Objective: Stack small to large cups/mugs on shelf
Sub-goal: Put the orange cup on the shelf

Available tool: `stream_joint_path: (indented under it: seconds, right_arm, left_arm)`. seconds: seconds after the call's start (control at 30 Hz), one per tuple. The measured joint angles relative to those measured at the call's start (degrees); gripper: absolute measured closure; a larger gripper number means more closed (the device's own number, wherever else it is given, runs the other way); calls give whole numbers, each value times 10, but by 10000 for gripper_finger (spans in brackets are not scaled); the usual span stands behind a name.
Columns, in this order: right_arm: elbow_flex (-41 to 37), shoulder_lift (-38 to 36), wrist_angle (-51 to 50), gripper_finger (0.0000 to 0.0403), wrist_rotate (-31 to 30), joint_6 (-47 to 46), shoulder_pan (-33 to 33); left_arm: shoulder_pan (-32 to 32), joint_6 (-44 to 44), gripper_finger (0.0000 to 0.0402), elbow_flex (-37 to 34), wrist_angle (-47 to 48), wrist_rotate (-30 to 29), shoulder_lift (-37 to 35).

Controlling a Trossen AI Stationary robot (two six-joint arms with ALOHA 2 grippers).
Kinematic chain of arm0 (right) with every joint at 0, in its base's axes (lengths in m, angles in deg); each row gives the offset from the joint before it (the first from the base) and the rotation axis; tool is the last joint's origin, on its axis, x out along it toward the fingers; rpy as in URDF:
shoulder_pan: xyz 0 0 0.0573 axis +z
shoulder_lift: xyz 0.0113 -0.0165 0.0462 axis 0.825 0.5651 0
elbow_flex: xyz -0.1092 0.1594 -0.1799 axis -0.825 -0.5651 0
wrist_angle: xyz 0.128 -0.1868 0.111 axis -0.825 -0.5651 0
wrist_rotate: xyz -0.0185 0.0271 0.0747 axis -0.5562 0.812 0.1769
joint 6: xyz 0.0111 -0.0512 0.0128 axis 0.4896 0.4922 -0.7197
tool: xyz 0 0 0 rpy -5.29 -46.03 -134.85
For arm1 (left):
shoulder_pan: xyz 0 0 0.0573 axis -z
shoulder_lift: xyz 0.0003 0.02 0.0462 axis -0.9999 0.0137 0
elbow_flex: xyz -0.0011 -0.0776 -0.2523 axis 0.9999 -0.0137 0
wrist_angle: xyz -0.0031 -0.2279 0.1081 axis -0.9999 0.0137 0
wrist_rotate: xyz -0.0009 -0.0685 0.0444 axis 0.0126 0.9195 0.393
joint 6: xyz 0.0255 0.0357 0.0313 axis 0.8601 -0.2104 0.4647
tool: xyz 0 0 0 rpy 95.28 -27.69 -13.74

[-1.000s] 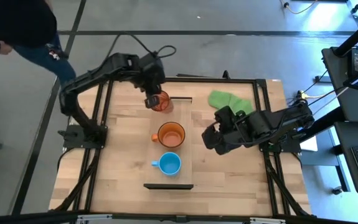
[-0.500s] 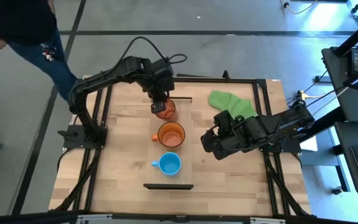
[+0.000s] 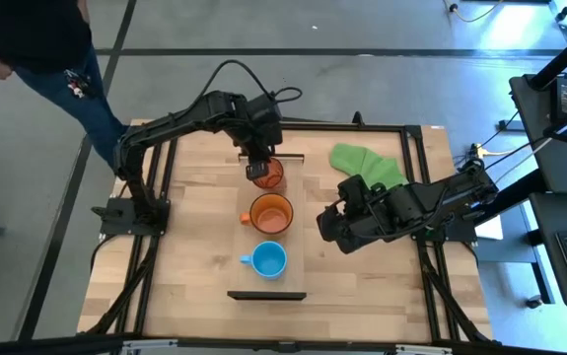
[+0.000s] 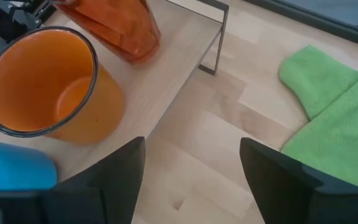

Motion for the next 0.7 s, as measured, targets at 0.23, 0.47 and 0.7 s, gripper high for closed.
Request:
stream_joint_path:
  seconds: [0.23,0.47,0.7]
  right_arm:
    - [0,0,0,140,-1,1,0]
    - [0,0,0,140,-2,4,0]
    - [0,0,0,140,-2,16,0]
  left_arm:
    - [0,4,364,0,-16,0,5]
    - [-10,4,358,0,-11,-17,5]
    - [-17,4,357,0,-3,-14,5]
